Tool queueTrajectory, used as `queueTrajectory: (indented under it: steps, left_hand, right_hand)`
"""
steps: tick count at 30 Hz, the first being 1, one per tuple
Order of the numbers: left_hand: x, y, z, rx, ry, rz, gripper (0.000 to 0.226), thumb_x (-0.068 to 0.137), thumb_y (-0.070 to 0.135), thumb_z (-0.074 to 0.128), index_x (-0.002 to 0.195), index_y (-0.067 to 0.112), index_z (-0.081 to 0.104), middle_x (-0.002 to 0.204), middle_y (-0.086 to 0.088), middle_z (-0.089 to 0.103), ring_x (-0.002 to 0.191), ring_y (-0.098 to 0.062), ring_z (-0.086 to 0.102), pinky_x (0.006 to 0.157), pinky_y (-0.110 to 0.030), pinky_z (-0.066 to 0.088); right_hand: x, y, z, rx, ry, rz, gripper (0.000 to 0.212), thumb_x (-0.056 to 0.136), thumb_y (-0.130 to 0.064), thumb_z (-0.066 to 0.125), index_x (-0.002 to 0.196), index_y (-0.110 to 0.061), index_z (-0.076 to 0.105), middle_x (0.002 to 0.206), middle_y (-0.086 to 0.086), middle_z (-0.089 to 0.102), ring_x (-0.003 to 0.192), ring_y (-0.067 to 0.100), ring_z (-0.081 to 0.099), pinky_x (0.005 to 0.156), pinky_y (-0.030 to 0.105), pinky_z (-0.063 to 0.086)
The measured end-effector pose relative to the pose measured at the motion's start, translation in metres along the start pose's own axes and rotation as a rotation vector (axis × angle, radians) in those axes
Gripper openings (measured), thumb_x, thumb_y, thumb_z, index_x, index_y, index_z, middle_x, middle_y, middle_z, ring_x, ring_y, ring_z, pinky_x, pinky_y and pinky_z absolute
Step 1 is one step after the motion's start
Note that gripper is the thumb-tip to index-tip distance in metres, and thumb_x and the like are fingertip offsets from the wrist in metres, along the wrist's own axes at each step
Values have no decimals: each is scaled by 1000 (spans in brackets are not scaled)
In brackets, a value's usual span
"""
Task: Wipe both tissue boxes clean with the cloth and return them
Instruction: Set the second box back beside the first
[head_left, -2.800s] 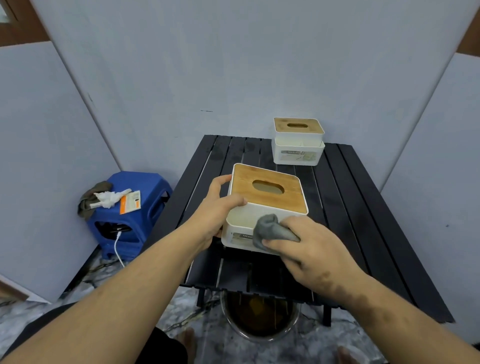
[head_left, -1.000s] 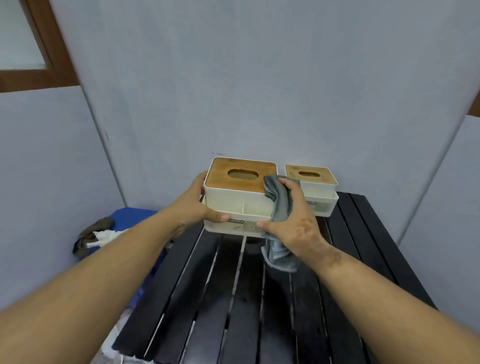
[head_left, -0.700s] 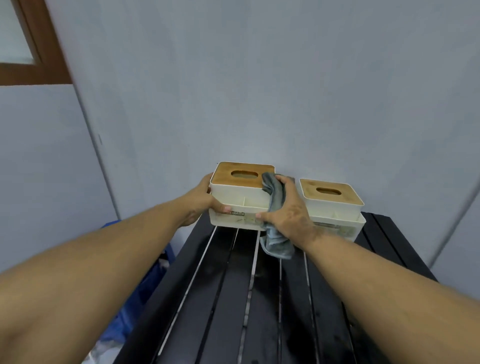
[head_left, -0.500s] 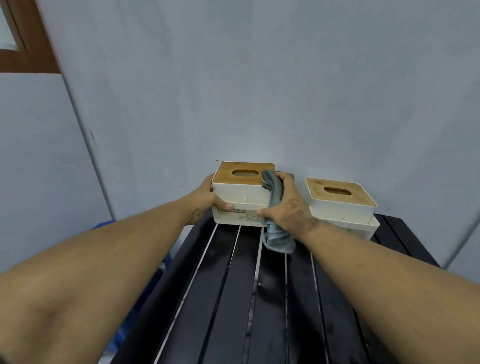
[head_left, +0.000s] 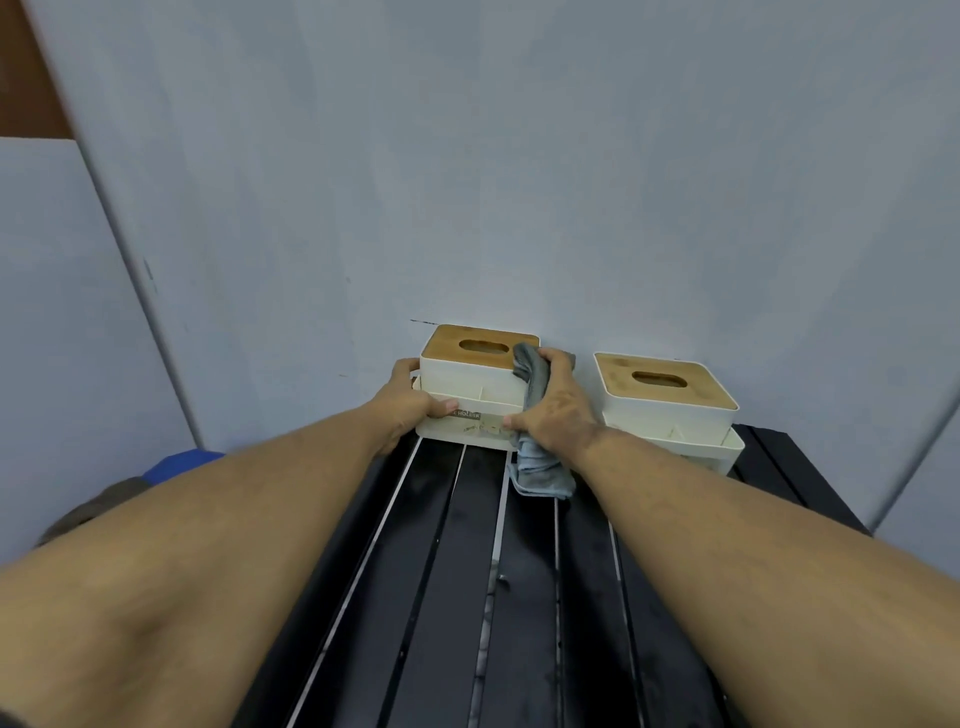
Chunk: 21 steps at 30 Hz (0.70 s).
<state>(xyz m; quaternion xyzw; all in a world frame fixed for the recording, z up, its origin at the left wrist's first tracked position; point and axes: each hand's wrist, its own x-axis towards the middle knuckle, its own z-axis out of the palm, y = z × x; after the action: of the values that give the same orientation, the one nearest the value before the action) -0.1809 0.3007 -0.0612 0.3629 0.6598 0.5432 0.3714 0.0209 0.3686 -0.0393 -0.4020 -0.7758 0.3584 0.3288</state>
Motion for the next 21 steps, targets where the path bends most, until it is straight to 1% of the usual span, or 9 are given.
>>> queueTrajectory:
  steps: [2, 4, 7, 9, 11, 13, 15, 18, 21]
  left_hand:
    - [-1, 0, 1, 5, 13, -15, 84, 83, -4, 77, 149, 20, 31, 133, -14, 57, 117, -30, 60, 99, -40, 54]
    - [-6, 0, 1, -9, 26, -30, 86, 83, 0, 80, 150, 16, 29, 137, -14, 57, 118, -29, 60, 105, -42, 51]
    - [-33, 7, -2, -95, 60, -14, 87, 87, 11, 79, 154, 14, 24, 142, -11, 51, 122, -26, 55, 104, -37, 43]
    - [-67, 14, -2, -122, 98, 27, 69, 93, 18, 73, 149, 12, 33, 139, -9, 51, 123, -22, 52, 103, -35, 37]
    - [-109, 17, -1, -96, 106, 86, 45, 96, 19, 70, 134, 14, 48, 131, -7, 58, 118, -16, 57, 110, -37, 40]
    - [-153, 12, -2, 16, 69, 126, 31, 95, 17, 71, 124, 16, 58, 123, -3, 64, 113, -13, 61, 110, -39, 45]
    - [-200, 3, -3, 174, 1, 130, 28, 93, 17, 73, 120, 21, 64, 117, 2, 68, 112, -11, 63, 102, -31, 48]
    - [-262, -13, -8, 438, -97, 157, 28, 89, 22, 78, 113, 32, 67, 110, 6, 71, 104, -6, 67, 91, -23, 50]
    - [-304, -30, -23, 674, -135, 242, 32, 87, 23, 80, 111, 38, 65, 116, 16, 66, 109, 0, 63, 94, -19, 49]
  right_hand:
    - [3, -4, -1, -49, -19, 38, 101, 65, -6, 89, 145, -16, 28, 134, 12, 48, 120, 27, 52, 102, 25, 40]
    - [1, -10, -2, -172, 2, 89, 96, 71, -5, 84, 146, -18, 26, 132, 13, 49, 115, 26, 54, 96, 26, 45]
    - [-28, -20, -20, -228, 61, -19, 81, 77, -1, 72, 145, -17, 30, 123, 10, 53, 105, 25, 56, 88, 24, 48]
    - [-61, -26, -46, -124, 70, -131, 76, 75, 4, 72, 140, -18, 39, 116, 2, 53, 100, 16, 54, 80, 8, 44]
    - [-99, -33, -79, -92, 49, -224, 69, 73, 3, 74, 130, -26, 48, 115, -5, 55, 100, 8, 55, 79, 0, 40]
    - [-131, -37, -112, -105, -1, -231, 59, 73, -2, 77, 120, -31, 57, 116, -12, 59, 103, 2, 56, 84, 2, 39]
    - [-169, -33, -143, -146, -24, -147, 53, 75, -8, 79, 117, -35, 63, 114, -15, 60, 104, 0, 56, 85, 6, 39]
    - [-227, -15, -182, -231, -9, -39, 50, 76, -10, 77, 115, -39, 64, 111, -12, 56, 102, 2, 54, 82, 11, 37]
    - [-277, 17, -204, -363, -25, 78, 53, 75, -8, 74, 113, -43, 60, 112, -5, 53, 103, 12, 55, 85, 18, 37]
